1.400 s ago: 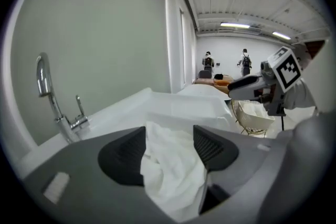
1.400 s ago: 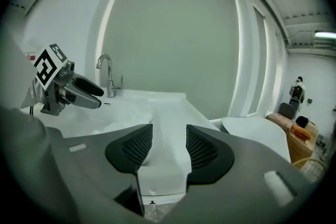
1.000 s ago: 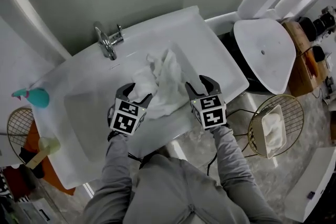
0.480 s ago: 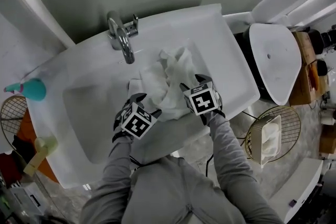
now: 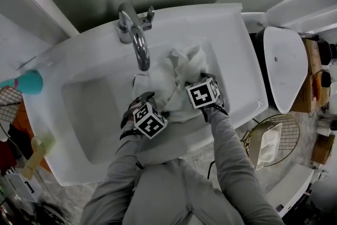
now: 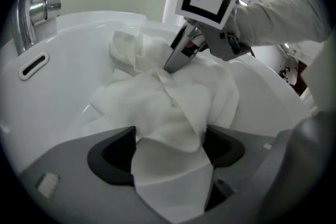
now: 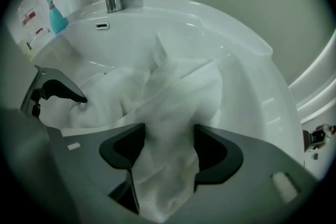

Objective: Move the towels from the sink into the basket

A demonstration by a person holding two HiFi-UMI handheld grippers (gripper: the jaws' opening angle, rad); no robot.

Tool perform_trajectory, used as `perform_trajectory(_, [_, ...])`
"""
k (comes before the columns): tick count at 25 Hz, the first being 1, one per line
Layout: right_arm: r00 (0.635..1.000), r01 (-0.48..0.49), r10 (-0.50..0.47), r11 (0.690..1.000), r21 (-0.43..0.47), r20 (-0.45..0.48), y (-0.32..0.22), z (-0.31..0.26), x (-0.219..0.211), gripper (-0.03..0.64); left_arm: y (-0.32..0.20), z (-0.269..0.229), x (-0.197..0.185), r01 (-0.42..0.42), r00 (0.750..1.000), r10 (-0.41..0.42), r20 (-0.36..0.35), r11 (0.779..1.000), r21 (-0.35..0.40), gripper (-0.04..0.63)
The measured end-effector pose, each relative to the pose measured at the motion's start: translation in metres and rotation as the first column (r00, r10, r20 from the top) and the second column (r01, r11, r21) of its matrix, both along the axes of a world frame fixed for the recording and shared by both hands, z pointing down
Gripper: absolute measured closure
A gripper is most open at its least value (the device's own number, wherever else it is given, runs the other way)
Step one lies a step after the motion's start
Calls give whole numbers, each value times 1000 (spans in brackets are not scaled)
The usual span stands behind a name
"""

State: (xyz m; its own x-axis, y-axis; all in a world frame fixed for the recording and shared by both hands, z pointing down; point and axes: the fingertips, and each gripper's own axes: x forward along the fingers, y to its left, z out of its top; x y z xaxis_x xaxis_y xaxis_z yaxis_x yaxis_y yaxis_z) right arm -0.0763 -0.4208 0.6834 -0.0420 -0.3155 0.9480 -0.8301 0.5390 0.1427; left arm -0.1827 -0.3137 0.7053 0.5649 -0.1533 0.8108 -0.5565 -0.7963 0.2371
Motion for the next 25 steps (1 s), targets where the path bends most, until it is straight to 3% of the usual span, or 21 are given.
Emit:
perform_trajectory(6, [999,28,-29,998,-51,-23,-8,21,-8,341,-5,12,7,15,1000,-15,-17,999,-40,170])
perform_trajectory(13, [998,62,-66,989,-131,-25,-12,26,-9,342,-14,14,12,43,999,-43,-27,999,-5,181])
perform_trajectory(16, [998,58,-61,990,-130,-25,-13,26,-9,359,-17,13,12,65,996,-65,-52,998,-10,231])
perform_trajectory(20, [998,45,-49,995,-90,-32,-13,26,-12,435,-16,11,16,82,992,-86,-90,996,-45,339])
perform_trajectory(25, [999,38,-38,999,-17,-30,-15,19,-14,491,-16,6,15,91,988,-99,-115,993,-73,407])
